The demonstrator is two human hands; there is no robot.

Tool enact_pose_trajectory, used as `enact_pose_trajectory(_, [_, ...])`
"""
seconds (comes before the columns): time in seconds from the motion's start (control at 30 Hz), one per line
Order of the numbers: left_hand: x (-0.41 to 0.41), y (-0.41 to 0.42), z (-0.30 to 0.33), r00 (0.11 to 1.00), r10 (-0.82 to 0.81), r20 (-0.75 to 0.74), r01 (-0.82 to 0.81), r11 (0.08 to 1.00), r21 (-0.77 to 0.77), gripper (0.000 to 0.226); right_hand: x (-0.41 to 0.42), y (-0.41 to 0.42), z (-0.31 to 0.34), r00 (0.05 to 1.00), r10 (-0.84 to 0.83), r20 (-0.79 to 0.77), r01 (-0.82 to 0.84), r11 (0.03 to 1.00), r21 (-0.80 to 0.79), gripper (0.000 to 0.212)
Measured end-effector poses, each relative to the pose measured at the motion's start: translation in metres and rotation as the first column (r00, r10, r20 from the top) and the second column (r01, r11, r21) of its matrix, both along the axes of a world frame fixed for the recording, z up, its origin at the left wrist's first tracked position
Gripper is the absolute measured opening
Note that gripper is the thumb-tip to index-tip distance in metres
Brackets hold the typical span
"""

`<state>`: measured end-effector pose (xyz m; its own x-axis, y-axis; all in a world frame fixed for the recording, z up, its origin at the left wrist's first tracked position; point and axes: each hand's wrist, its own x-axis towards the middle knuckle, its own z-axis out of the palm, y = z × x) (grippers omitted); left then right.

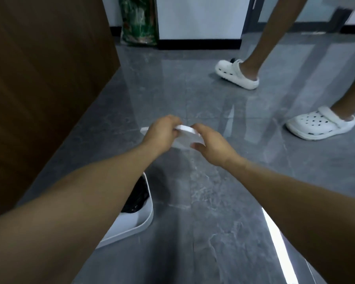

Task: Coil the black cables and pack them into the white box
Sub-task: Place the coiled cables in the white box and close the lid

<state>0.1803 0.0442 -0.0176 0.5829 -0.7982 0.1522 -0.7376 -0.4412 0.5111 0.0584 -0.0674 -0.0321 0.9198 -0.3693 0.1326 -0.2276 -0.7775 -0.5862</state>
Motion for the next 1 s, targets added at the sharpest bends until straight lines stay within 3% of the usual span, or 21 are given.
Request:
enact_pose_trajectory(0.13, [0.000, 0.014, 0.037, 0.999, 0.032, -0.015, -0.033, 0.997, -0.071, 0.011, 0.000, 0.019, 0.039, 0.970, -0.212, 0.118, 0.197, 0.972, 0.127, 0.016])
enact_pose_trajectory(0.3, [0.017, 0.060, 0.067, 0.983, 0.181, 0.003, -0.177, 0.965, -0.194, 0.030, 0.015, 0.046, 0.077, 0.931, -0.272, 0.245, 0.178, 0.921, 0.347, 0.014])
enact_pose_trajectory(0.4, [0.030, 0.102, 0.074, 0.954, 0.296, 0.044, -0.285, 0.942, -0.177, 0.035, 0.028, 0.068, 0.084, 0.895, -0.346, 0.281, 0.159, 0.837, 0.524, 0.011])
enact_pose_trajectory(0.53, [0.039, 0.165, 0.060, 0.869, 0.483, 0.113, -0.477, 0.876, -0.075, 0.045, 0.049, 0.102, 0.063, 0.893, -0.412, 0.180, 0.178, 0.692, 0.700, 0.010])
enact_pose_trajectory(0.67, [0.037, 0.219, 0.026, 0.798, 0.601, 0.041, -0.603, 0.796, 0.061, 0.054, 0.064, 0.133, 0.032, 0.897, -0.437, 0.066, 0.242, 0.611, 0.754, 0.011])
enact_pose_trajectory(0.83, [0.026, 0.263, -0.009, 0.669, 0.702, -0.244, -0.700, 0.705, 0.112, 0.076, 0.073, 0.153, -0.004, 0.885, -0.461, -0.060, 0.348, 0.571, 0.743, 0.013])
enact_pose_trajectory(0.93, [0.027, 0.275, -0.029, 0.616, 0.746, -0.254, -0.725, 0.663, 0.187, 0.077, 0.081, 0.158, -0.024, 0.853, -0.499, -0.157, 0.452, 0.554, 0.699, 0.010])
enact_pose_trajectory(1.0, [0.029, 0.279, -0.041, 0.611, 0.758, -0.228, -0.722, 0.651, 0.235, 0.075, 0.087, 0.160, -0.034, 0.842, -0.492, -0.222, 0.514, 0.604, 0.609, 0.002])
